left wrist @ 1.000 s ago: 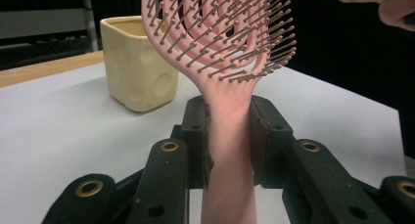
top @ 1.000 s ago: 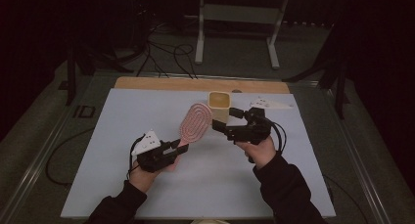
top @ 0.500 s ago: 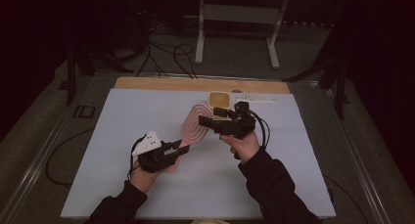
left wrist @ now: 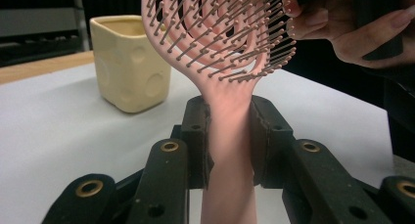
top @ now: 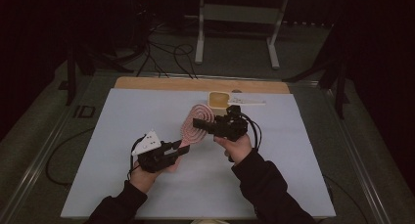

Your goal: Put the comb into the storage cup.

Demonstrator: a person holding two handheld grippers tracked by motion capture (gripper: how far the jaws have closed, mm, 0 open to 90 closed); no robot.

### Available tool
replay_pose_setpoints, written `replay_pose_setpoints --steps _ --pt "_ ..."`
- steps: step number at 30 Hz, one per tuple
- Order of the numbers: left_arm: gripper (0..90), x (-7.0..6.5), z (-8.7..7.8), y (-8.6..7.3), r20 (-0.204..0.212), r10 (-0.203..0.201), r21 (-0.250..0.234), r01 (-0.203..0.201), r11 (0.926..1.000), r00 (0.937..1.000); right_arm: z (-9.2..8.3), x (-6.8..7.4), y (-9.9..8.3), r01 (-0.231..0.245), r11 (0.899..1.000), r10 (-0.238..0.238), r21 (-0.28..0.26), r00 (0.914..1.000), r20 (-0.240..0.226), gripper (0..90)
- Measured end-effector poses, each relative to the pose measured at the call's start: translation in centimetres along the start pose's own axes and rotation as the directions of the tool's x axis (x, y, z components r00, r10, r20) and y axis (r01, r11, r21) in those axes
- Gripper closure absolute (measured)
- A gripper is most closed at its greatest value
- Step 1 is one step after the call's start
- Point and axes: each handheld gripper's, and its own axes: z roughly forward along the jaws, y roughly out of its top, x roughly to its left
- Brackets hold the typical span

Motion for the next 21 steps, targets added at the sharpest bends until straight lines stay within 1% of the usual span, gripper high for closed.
replay_pose_setpoints --steps 6,10,16,18,19,21 --pt "72.1 -0.02 -0.01 0.03 0.004 0.000 0.003 0.000 1.0000 1.0000 0.00 -0.16 -0.05 0.011 1.000 -0.011 0.007 0.9999 0.010 54.4" --pt "72.1 0.01 0.07 -0.02 0.011 -0.006 0.011 0.006 0.9999 0.9999 0.05 -0.19 -0.11 0.015 1.000 -0.015 0.010 0.9999 0.006 56.6" --pt "71.8 0.05 0.22 -0.09 0.022 -0.019 0.019 0.018 0.9997 0.9996 -0.06 -0.23 -0.04 0.020 1.000 -0.019 0.008 0.9994 -0.028 62.1" --pt "71.6 0.03 0.27 -0.09 0.022 -0.019 0.021 0.019 0.9996 0.9996 -0.10 -0.09 0.01 0.032 0.999 -0.031 0.011 0.9990 -0.033 63.4" --pt "71.6 0.00 0.29 -0.09 0.020 -0.016 0.024 0.015 0.9996 0.9997 -0.14 -0.01 0.02 0.030 1.000 -0.030 0.008 0.9988 -0.039 63.8" --pt "71.5 -0.04 0.33 -0.12 0.021 -0.015 0.024 0.014 0.9996 0.9997 -0.14 0.20 0.08 0.045 0.999 -0.045 0.011 0.9983 -0.036 64.1"
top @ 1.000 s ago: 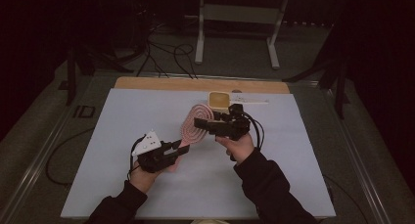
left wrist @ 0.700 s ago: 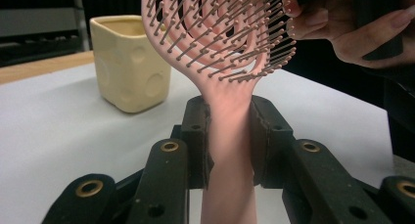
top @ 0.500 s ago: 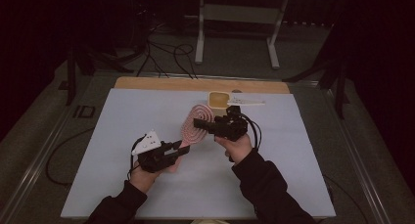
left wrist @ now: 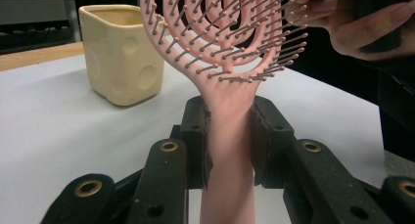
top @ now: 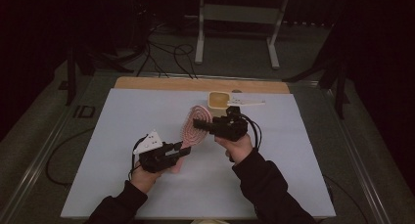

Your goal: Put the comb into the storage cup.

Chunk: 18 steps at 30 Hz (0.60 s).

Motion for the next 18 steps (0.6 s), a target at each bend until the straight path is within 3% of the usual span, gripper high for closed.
replay_pose_setpoints --steps 5,11,15,18 --pt "71.5 -0.11 0.06 0.07 0.005 0.002 0.002 -0.002 1.0000 1.0000 -0.05 0.52 0.10 0.030 1.000 -0.030 -0.001 0.9995 0.012 64.6" --pt "70.2 -0.22 0.34 0.21 0.021 -0.012 0.027 0.011 0.9996 0.9997 -0.13 0.64 0.11 0.032 0.999 -0.032 -0.011 0.9992 0.024 64.8" --pt "48.5 -0.44 0.67 0.30 -0.001 -0.016 0.064 0.016 0.9978 0.9999 -0.24 0.60 0.20 0.043 0.999 -0.042 -0.013 0.9984 0.037 64.9" --pt "38.6 -0.33 0.86 0.29 0.003 -0.032 0.089 0.031 0.9955 0.9995 -0.56 0.59 0.41 0.046 0.999 -0.045 -0.020 0.9979 0.045 65.0"
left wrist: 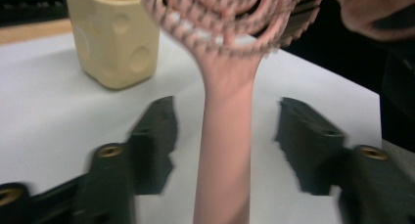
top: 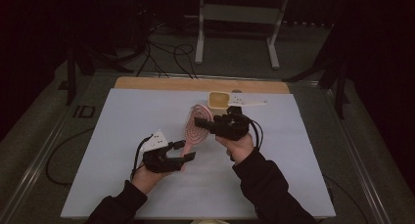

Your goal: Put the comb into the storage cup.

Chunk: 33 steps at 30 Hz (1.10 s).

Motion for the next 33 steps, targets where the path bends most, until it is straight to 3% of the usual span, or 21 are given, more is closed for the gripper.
replay_pose_setpoints --steps 2,3,9,10,11,13,19,33 --pt "38.4 0.0 0.0 0.0 -0.002 -0.003 0.007 0.003 1.0000 1.0000 -0.1 0.0 0.1 0.002 1.000 -0.002 -0.002 1.0000 0.000 64.9" --pt "33.0 0.1 0.0 0.1 0.002 -0.007 0.012 0.007 0.9999 1.0000 -0.3 0.0 0.2 0.008 1.000 -0.008 -0.005 1.0000 0.005 64.9" --pt "23.0 0.3 -0.1 0.1 0.001 -0.027 0.041 0.027 0.9988 0.9996 -0.9 -0.3 0.6 0.024 1.000 -0.023 -0.013 0.9995 0.023 64.9" --pt "18.7 0.4 -0.1 0.1 0.026 -0.033 0.051 0.032 0.9982 0.9991 -1.0 -0.3 0.6 0.025 1.000 -0.024 -0.014 0.9994 0.025 64.9" --pt "13.6 0.4 -0.1 0.1 0.044 -0.030 0.061 0.027 0.9978 0.9986 -1.2 -0.4 0.7 0.025 1.000 -0.024 -0.018 0.9994 0.026 64.9" --pt "12.0 0.3 -0.4 0.0 0.026 -0.007 0.055 0.006 0.9984 0.9996 -1.5 -0.6 0.8 0.029 0.999 -0.028 -0.022 0.9990 0.035 64.9" --pt "1.8 0.4 -0.9 0.0 0.055 0.006 0.067 -0.010 0.9977 0.9984 -2.1 -0.9 1.0 0.039 0.999 -0.038 -0.021 0.9983 0.045 64.9" --pt "0.1 0.4 -3.0 -1.1 0.050 0.029 0.073 -0.032 0.9968 0.9984 -2.5 -1.1 1.3 0.066 0.998 -0.065 -0.009 0.9962 0.058 64.9"
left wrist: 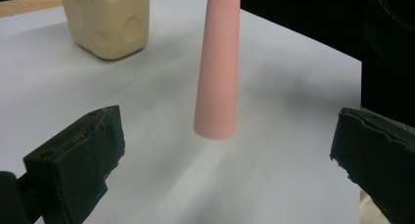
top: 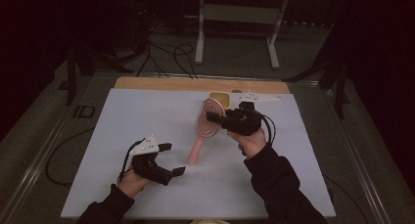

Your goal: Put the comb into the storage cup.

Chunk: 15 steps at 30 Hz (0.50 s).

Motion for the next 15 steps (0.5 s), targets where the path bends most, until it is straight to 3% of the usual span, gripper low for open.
replay_pose_setpoints --steps 15 --pt "0.1 0.4 -2.2 -2.4 -0.028 0.004 -0.003 -0.004 1.0000 0.9996 -0.3 0.0 1.0 0.055 0.998 -0.055 -0.009 0.9984 0.012 64.9"
